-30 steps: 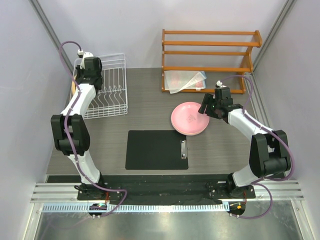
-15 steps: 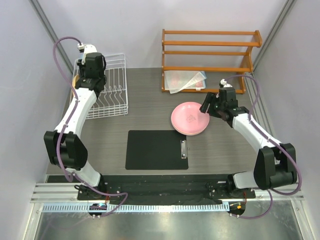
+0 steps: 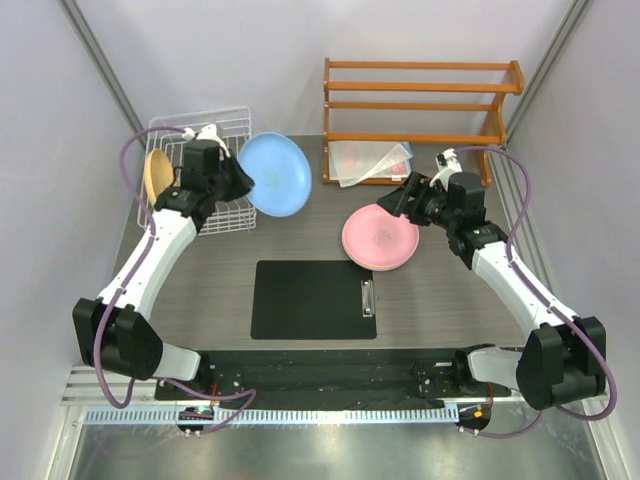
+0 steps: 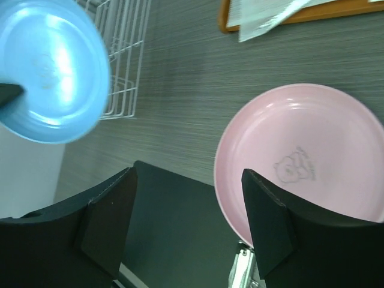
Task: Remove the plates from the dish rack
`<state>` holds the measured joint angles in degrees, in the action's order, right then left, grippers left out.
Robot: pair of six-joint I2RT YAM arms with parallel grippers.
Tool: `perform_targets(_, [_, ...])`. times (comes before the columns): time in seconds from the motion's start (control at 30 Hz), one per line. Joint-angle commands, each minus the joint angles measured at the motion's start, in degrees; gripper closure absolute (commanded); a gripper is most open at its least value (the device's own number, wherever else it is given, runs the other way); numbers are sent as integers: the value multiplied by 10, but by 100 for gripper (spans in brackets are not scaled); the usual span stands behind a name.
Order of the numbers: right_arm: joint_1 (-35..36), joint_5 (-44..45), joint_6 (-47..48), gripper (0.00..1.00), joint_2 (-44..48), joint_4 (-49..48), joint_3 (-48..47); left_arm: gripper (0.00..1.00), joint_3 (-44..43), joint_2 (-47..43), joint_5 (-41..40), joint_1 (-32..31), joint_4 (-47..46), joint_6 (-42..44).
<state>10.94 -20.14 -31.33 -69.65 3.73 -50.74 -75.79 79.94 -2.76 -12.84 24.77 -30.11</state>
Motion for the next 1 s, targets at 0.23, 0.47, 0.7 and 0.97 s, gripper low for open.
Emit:
perform_targets(0.23, [62,-43,-64,24,-45,-120,-1,100,35,-10,115,-129,-90,-89])
perform_targets(0.47, [79,-26,-57,33,-70,-114,-9,100,44,-1,92,-178,-99,-89])
perform_targets(0.7, [78,31,-20,99,-42,-56,-11,100,33,-18,14,-181,-57,-54])
perform_targets(0.97, [53,167,28,99,-14,86,-32,7,-3,-30,-197,-180,24,16])
